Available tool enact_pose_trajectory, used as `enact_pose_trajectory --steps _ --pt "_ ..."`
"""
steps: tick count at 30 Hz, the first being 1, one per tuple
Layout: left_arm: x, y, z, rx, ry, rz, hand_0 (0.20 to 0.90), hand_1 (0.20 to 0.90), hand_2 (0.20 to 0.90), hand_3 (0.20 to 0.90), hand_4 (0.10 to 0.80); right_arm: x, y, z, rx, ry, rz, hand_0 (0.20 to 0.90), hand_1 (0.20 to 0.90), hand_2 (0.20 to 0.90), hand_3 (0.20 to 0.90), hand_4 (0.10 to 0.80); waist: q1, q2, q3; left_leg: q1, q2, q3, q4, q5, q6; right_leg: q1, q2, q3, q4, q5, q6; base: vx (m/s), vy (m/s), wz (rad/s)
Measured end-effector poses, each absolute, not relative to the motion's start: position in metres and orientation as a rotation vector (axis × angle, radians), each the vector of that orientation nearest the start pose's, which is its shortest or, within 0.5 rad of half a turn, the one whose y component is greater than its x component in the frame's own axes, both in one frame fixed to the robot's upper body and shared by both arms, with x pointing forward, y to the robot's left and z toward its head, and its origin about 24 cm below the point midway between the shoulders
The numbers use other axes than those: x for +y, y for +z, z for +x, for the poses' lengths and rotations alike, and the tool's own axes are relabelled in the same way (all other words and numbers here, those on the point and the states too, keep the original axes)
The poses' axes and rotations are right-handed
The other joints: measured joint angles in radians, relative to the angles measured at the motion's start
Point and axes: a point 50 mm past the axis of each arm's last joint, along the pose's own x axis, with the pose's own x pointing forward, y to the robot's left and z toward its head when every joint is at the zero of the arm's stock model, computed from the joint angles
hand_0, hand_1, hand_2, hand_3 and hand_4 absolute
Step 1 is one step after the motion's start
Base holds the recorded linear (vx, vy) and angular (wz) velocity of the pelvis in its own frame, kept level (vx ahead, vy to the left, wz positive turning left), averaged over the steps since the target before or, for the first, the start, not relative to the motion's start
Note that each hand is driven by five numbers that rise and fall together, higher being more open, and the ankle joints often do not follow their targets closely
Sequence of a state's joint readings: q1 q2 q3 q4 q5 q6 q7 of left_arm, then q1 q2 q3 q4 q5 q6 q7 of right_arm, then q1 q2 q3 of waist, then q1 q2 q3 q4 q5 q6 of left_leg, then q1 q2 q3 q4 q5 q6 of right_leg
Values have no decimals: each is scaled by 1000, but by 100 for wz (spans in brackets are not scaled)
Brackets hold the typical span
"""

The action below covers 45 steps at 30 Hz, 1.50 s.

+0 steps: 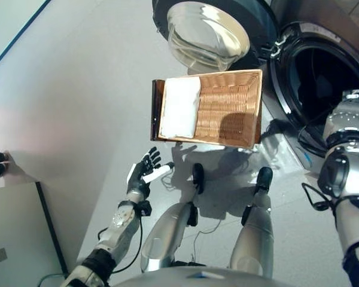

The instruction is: Pick up the clothes and place them into the washing machine

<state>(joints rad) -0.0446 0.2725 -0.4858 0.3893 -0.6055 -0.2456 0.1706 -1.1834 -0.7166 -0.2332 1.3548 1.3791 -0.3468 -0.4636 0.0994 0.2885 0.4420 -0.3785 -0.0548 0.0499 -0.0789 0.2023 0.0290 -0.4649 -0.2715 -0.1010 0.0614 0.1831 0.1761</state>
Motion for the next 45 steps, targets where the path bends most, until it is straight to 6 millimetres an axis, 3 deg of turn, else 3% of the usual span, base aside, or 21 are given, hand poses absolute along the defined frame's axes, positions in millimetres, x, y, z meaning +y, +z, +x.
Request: enact_pose_trajectory --steps 9,10,11,40,42,45 --pt "131 -34 231 284 -88 -225 900 900 900 900 800 -382 208 346 -359 -1055 1235 200 200 200 200 300 1 0 0 -5 -16 1 0 2 3 2 -15 2 -15 6 9 0 0 0" --pt "131 -34 231 283 -88 -225 900 900 900 900 800 -382 208 346 -353 -1063 1238 302 302 302 302 373 1 0 0 -5 -15 1 0 2 3 2 -15 2 -15 6 9 0 0 0" --pt "131 -34 231 283 -89 -226 900 900 900 900 800 -382 208 346 -352 -1065 1239 900 900 900 900 800 1 0 0 -5 -15 1 0 2 3 2 -15 2 -15 6 9 0 0 0" --pt "133 -34 232 286 -70 -241 900 900 900 900 800 -381 210 347 -339 -1079 1202 900 900 900 900 800 0 0 0 -5 -15 3 0 2 4 2 -15 3 -15 10 6 0 0 0" --pt "133 -34 232 286 -69 -241 900 900 900 900 800 -379 211 347 -328 -1087 1150 900 900 900 900 800 -1 0 0 -5 -15 4 0 1 2 2 -14 3 -15 9 7 0 0 0" --pt "133 -34 232 284 -59 -241 900 900 900 900 800 -372 216 352 -284 -1092 909 900 900 900 900 800 -3 0 0 -4 -12 5 0 2 4 1 -11 4 -15 10 5 -23 -13 -2"
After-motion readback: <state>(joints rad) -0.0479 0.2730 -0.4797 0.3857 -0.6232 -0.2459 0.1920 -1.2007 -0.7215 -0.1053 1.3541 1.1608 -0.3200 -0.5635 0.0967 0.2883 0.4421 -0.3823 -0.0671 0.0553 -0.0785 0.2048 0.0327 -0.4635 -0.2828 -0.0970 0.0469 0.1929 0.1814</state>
